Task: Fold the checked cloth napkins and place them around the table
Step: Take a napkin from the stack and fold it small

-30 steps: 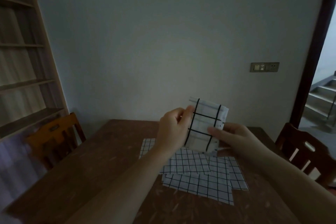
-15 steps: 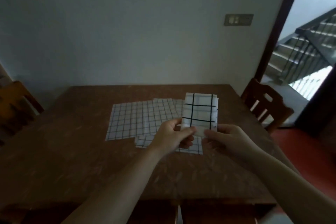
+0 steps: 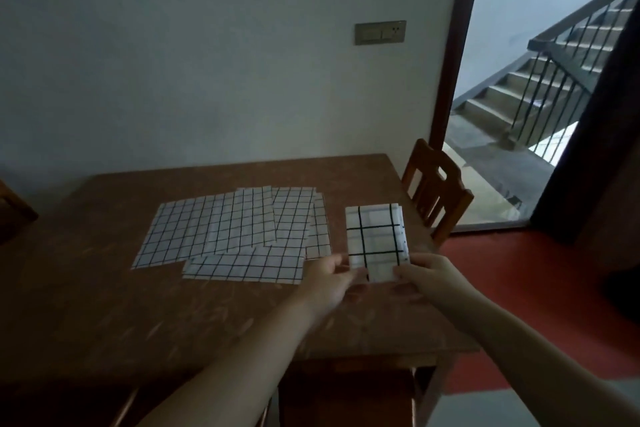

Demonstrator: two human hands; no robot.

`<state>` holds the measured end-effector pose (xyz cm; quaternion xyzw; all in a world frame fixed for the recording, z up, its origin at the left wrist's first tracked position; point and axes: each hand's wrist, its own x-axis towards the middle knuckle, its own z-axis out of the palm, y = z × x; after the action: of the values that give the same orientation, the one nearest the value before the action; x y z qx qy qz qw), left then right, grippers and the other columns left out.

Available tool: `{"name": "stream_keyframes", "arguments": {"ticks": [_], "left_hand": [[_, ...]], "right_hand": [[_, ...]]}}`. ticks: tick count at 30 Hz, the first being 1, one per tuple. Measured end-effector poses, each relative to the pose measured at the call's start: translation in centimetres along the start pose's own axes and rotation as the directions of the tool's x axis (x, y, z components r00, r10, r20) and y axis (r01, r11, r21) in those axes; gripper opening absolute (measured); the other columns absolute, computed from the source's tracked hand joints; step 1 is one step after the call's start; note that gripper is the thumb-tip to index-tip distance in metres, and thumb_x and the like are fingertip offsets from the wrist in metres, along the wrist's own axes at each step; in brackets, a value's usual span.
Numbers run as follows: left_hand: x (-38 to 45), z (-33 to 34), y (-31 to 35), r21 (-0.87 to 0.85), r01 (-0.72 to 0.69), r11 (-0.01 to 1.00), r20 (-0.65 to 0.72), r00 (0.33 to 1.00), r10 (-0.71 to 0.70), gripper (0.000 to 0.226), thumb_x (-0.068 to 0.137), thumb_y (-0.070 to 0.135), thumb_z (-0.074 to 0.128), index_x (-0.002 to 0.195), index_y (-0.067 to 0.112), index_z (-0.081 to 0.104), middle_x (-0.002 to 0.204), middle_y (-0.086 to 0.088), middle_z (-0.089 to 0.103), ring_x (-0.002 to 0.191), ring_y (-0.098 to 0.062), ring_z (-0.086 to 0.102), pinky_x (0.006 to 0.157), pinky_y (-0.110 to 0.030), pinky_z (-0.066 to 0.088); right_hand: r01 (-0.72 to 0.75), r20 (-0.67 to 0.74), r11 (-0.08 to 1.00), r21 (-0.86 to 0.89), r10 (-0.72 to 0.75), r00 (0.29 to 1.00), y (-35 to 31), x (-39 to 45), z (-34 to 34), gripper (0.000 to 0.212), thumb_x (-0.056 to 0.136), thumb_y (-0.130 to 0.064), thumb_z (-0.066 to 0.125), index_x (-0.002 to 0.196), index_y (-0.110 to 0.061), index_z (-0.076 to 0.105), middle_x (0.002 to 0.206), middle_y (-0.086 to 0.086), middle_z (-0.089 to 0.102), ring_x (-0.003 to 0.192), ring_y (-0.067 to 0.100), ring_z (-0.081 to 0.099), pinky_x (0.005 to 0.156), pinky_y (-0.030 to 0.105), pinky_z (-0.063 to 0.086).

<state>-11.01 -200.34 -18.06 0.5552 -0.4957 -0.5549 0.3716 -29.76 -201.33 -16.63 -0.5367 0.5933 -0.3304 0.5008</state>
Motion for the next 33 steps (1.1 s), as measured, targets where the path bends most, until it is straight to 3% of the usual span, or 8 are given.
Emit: {"name": "stream_keyframes", "arguments": {"ticks": [5,10,14,18,22,24,27,33], "left_hand": [[1.6,6.3,0.8,-0.134,0.029,0.991,-0.054,0.998,-0.037,0.030,0.079,0.022,0.079,0.106,0.013,0.070,0.097,-0.007,0.075,0.087,-0.021,0.072,0.077,-0.031,0.058],[4.1,9.7,0.9,-0.182,0.014,0.983,-0.060,0.998,-0.025,0.022,0.085,0.012,0.073,0.107,0.012,0.069,0.099,-0.008,0.075,0.086,-0.020,0.070,0.084,-0.036,0.057],[6.1,13.8,1.0,-0.205,0.018,0.979,-0.096,0.995,-0.039,0.026,0.084,0.012,0.073,0.109,0.013,0.068,0.091,-0.004,0.077,0.079,-0.020,0.069,0.076,-0.034,0.058],[9.0,19.0,1.7,-0.198,0.045,0.979,-0.137,0.988,-0.073,0.038,0.081,0.012,0.077,0.117,0.019,0.064,0.088,0.001,0.078,0.085,-0.028,0.067,0.086,-0.046,0.054],[11.5,25.2,3.1,-0.204,0.068,0.977,-0.231,0.966,-0.115,0.030,0.085,0.014,0.073,0.113,0.024,0.064,0.100,-0.005,0.074,0.083,-0.021,0.071,0.076,-0.036,0.058],[12.4,28.2,3.9,-0.217,0.100,0.971,-0.256,0.954,-0.155,0.025,0.088,0.013,0.068,0.109,0.026,0.063,0.104,-0.004,0.073,0.088,-0.021,0.072,0.084,-0.037,0.059],[14.1,31.2,5.1,-0.238,0.133,0.962,-0.267,0.943,-0.197,0.021,0.092,0.013,0.063,0.108,0.026,0.062,0.106,-0.004,0.073,0.092,-0.021,0.073,0.093,-0.042,0.056],[19.4,33.1,5.6,-0.213,0.147,0.966,-0.339,0.916,-0.214,0.016,0.093,0.016,0.061,0.106,0.026,0.063,0.105,-0.002,0.072,0.092,-0.017,0.071,0.087,-0.034,0.056]], "right_hand": [[0.012,-0.065,1.000,-0.016,-0.013,0.998,0.8,1.4,-6.1,0.019,0.091,-0.010,0.057,0.090,-0.013,0.075,0.083,0.009,0.076,0.079,0.029,0.074,0.077,0.047,0.060],[0.080,-0.092,0.994,-0.076,-0.087,0.992,2.3,2.1,-9.7,0.014,0.091,-0.011,0.060,0.098,-0.019,0.069,0.087,-0.001,0.075,0.068,0.014,0.073,0.058,0.027,0.058],[0.089,-0.140,0.995,-0.051,-0.095,0.986,3.7,3.6,-13.7,0.014,0.093,-0.011,0.058,0.093,-0.018,0.070,0.086,0.003,0.075,0.071,0.019,0.073,0.060,0.029,0.058],[0.109,-0.088,0.992,-0.066,-0.114,0.990,5.2,6.4,-18.6,0.015,0.095,-0.014,0.056,0.089,-0.019,0.069,0.083,0.004,0.073,0.068,0.020,0.070,0.060,0.031,0.057],[0.189,0.013,0.974,-0.124,-0.189,0.982,6.9,9.4,-25.0,0.015,0.095,-0.014,0.055,0.091,-0.016,0.069,0.076,0.001,0.071,0.051,0.001,0.063,0.045,0.015,0.047],[0.239,0.072,0.954,-0.182,-0.229,0.971,7.6,10.4,-27.7,0.018,0.095,-0.016,0.053,0.085,-0.020,0.068,0.069,-0.003,0.068,0.045,-0.002,0.059,0.040,0.010,0.040],[0.212,0.132,0.954,-0.212,-0.186,0.974,8.2,12.5,-31.1,0.020,0.094,-0.017,0.054,0.081,-0.018,0.069,0.062,-0.004,0.066,0.045,0.002,0.056,0.043,0.015,0.043],[0.239,0.227,0.941,-0.239,-0.185,0.956,8.2,19.8,-34.0,0.022,0.093,-0.013,0.054,0.079,-0.017,0.070,0.065,0.000,0.069,0.052,0.007,0.064,0.048,0.022,0.050]]}}
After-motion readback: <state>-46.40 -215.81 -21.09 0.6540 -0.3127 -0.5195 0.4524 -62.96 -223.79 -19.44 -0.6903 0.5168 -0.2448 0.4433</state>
